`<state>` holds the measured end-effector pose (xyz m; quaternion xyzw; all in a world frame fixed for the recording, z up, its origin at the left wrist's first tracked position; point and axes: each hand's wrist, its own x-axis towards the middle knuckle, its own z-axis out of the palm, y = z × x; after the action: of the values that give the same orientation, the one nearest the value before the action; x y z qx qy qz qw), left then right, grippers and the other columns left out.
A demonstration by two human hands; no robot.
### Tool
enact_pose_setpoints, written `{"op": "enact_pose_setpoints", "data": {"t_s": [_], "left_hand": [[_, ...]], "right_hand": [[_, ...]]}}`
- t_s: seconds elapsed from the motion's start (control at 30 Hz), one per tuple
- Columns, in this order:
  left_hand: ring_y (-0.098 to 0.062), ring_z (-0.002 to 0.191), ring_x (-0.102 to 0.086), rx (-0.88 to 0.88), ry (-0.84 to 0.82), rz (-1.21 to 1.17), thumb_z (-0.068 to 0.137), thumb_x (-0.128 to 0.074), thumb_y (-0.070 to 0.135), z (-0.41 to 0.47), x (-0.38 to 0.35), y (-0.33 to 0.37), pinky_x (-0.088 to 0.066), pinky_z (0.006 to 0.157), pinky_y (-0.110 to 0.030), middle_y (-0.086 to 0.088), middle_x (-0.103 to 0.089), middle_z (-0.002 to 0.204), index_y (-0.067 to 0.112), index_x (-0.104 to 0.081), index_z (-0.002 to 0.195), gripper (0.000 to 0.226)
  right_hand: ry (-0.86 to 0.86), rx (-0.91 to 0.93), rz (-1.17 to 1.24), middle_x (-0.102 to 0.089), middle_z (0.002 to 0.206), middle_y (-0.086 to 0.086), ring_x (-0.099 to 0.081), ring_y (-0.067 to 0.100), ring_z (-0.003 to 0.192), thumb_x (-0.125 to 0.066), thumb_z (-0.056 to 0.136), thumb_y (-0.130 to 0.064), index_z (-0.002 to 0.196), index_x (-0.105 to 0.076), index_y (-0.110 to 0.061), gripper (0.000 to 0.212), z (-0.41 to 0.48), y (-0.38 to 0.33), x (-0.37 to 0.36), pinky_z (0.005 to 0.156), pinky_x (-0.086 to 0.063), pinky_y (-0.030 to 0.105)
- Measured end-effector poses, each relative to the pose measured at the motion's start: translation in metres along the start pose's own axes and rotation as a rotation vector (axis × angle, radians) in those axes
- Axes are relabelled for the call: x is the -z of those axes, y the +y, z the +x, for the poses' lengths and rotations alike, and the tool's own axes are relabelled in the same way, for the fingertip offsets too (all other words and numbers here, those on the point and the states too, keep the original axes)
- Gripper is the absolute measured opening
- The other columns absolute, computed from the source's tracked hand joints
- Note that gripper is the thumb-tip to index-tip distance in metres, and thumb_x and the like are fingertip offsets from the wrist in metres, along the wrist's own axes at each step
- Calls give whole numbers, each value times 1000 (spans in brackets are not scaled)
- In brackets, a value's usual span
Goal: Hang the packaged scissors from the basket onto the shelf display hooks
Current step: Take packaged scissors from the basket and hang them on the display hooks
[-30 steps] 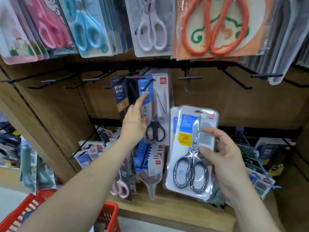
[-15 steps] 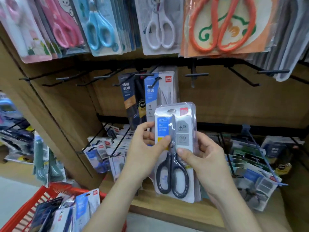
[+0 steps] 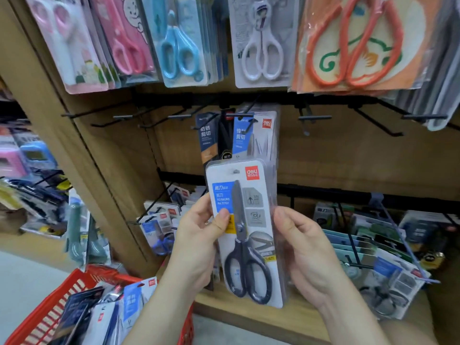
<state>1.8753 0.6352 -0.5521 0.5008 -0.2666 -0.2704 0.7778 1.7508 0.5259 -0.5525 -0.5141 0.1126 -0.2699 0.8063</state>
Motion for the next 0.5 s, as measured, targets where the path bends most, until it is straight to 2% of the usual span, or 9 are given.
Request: {"op": "enact_pose_setpoints", "data": {"t_s": [0.07, 0.13, 0.23, 0.3, 0.4, 0.47, 0.5], "left_hand": [[-22, 94, -73, 8, -18, -9, 86, -56, 9, -3, 1, 1, -60, 73, -29, -14, -74, 110, 4, -60, 126, 41], [-24, 97, -73, -9, 22, 52, 90, -56, 12, -7, 2, 1, -61, 78, -33, -13, -74, 111, 9, -62, 126, 37], [-27, 103, -70, -114, 165, 250, 93, -63, 24, -12, 7, 0, -56, 93, -47, -7, -72, 112, 23, -63, 123, 30], [-25, 104, -69, -156, 230, 281, 88, -63, 28, -16, 9, 2, -53, 96, -52, -1, -71, 111, 22, -60, 123, 36], [-33, 109, -66, -156, 271, 160, 90, -58, 14, -22, 12, 12, -50, 99, -54, -9, -72, 115, 12, -56, 124, 34], [-29, 97, -70, -151, 327, 39, 87, -57, 11, -25, 24, 22, -53, 93, -52, -10, -74, 109, 9, -57, 117, 30], [-24, 89, -71, -158, 360, 11, 86, -56, 12, -27, 34, 27, -56, 87, -49, -8, -75, 103, 11, -58, 115, 30]], "right_hand": [[-73, -32, -1, -72, 114, 20, -72, 31, 100, -78, 70, -47, 112, -72, -8, 58, 0, 3, -5, 80, -60, 35], [-90, -74, 8, -73, 113, 16, -72, 28, 102, -60, 79, -46, 113, -73, -13, 49, 0, 3, -10, 82, -60, 33], [-22, -136, -1, -74, 111, 15, -71, 30, 104, -49, 86, -47, 116, -71, -11, 52, 1, 5, -16, 93, -56, 44], [38, -153, 10, -74, 112, 17, -71, 33, 105, -50, 88, -47, 116, -72, -10, 51, 2, 8, -21, 100, -50, 49], [169, -82, 32, -74, 112, 15, -70, 34, 105, -51, 94, -35, 117, -69, -13, 36, 5, 13, -23, 101, -49, 55], [233, 15, -20, -75, 111, 10, -71, 31, 102, -48, 100, -19, 127, -62, -21, 31, 7, 9, -22, 95, -53, 53], [251, 54, -61, -76, 108, 8, -73, 29, 99, -47, 101, -13, 135, -56, -27, 38, 8, 6, -22, 89, -57, 51]]}}
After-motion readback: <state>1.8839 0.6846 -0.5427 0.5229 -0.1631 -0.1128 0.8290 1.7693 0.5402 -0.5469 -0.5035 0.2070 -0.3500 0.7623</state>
